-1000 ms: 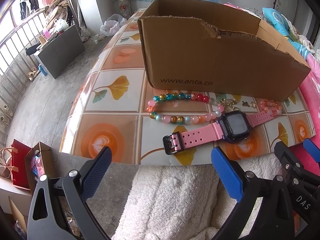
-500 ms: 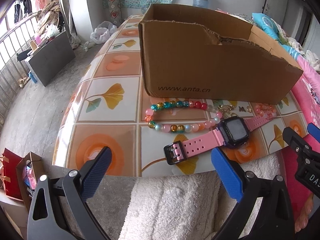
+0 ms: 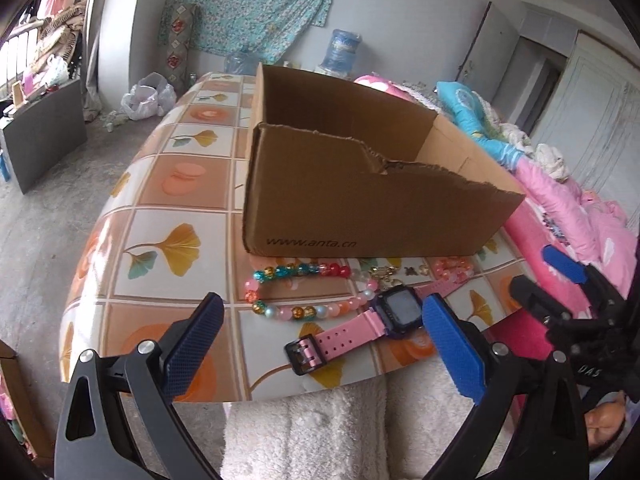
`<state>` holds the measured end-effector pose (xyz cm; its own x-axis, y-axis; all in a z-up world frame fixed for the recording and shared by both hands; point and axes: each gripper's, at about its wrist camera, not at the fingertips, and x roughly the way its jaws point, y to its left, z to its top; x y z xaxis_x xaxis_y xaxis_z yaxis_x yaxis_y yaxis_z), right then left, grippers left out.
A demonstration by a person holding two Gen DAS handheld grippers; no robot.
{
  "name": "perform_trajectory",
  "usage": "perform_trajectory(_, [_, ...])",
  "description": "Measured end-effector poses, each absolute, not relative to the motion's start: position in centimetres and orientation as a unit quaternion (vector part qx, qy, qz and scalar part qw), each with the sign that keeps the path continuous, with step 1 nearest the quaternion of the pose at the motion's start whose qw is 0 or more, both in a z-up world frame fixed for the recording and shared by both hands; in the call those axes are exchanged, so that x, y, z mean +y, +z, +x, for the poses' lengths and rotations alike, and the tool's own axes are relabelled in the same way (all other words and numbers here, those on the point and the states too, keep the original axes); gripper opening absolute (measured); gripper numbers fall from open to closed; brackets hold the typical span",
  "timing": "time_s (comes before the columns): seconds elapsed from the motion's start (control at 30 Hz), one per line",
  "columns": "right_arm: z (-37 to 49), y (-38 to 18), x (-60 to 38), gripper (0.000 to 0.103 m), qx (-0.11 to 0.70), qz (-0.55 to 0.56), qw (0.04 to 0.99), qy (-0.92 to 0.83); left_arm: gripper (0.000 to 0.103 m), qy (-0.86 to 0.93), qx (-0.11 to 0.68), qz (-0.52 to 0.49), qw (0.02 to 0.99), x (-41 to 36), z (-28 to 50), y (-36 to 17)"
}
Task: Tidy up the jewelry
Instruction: 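Move the right gripper around the pink watch face while the left gripper approaches the strap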
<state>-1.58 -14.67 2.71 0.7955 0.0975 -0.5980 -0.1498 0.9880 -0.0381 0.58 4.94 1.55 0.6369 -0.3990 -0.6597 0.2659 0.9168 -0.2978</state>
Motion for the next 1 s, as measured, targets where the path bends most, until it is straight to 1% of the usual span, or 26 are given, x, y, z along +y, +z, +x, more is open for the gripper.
perform_trajectory(0.17, [-1.4,2.1,-13.8,0.096,0.318,-0.044,0.934,0.157,0.097,-0.182,0.380,-0.084,0.903,5.1,0.5,1.7])
perform_trajectory(0.23, [-0.8,1.9,-12.8,0.093,0.324,-0.058,0.924,0.196,0.097,-0.178,0.370,-0.058,0.910,5.0,0.1,1.7])
perform_trajectory(0.3, [0.0,1.6,-11.5,0.085,0.330,-0.079,0.911,0.234,0.097,-0.176,0.358,-0.020,0.917,4.6,-0.5,1.6])
perform_trajectory(0.33, [0.3,1.5,-10.8,0.084,0.330,-0.093,0.905,0.251,0.097,-0.177,0.355,-0.002,0.918,4.4,-0.8,1.4])
perform_trajectory(0.4, [1.0,1.0,-9.6,0.082,0.332,-0.119,0.893,0.279,0.090,-0.183,0.360,0.017,0.915,4.1,-1.1,0.8])
perform_trajectory(0.43, [1.5,0.5,-9.1,0.080,0.341,-0.130,0.885,0.288,0.088,-0.187,0.365,0.020,0.912,4.1,-1.2,0.5])
perform_trajectory(0.47, [2.0,0.0,-8.8,0.075,0.348,-0.139,0.880,0.292,0.083,-0.192,0.370,0.021,0.909,4.2,-1.2,0.2])
perform_trajectory(0.5, [2.5,-0.4,-8.4,0.072,0.356,-0.149,0.873,0.298,0.075,-0.196,0.373,0.023,0.907,4.3,-1.3,0.0])
perform_trajectory(0.6, [3.3,-1.2,-7.7,0.070,0.369,-0.177,0.860,0.304,0.063,-0.200,0.376,0.042,0.904,4.2,-1.5,-0.7])
perform_trajectory(0.73, [3.5,-1.9,-7.2,0.069,0.377,-0.210,0.845,0.315,0.053,-0.227,0.386,0.040,0.893,4.3,-1.7,-1.2])
perform_trajectory(0.8, [3.6,-2.4,-7.0,0.069,0.381,-0.228,0.838,0.317,0.045,-0.237,0.386,0.044,0.890,4.1,-1.7,-1.4])
perform_trajectory(0.83, [3.5,-2.6,-6.8,0.068,0.384,-0.236,0.835,0.317,0.044,-0.241,0.384,0.050,0.890,4.0,-1.8,-1.5])
perform_trajectory(0.9, [3.3,-2.9,-6.6,0.059,0.389,-0.246,0.829,0.317,0.041,-0.245,0.378,0.064,0.890,3.7,-2.0,-1.6])
perform_trajectory(0.93, [3.1,-2.9,-6.5,0.059,0.387,-0.248,0.830,0.317,0.041,-0.249,0.377,0.070,0.890,3.6,-2.1,-1.6])
perform_trajectory(1.0, [2.7,-2.8,-6.5,0.053,0.390,-0.247,0.828,0.317,0.041,-0.253,0.374,0.081,0.889,3.2,-2.3,-1.8])
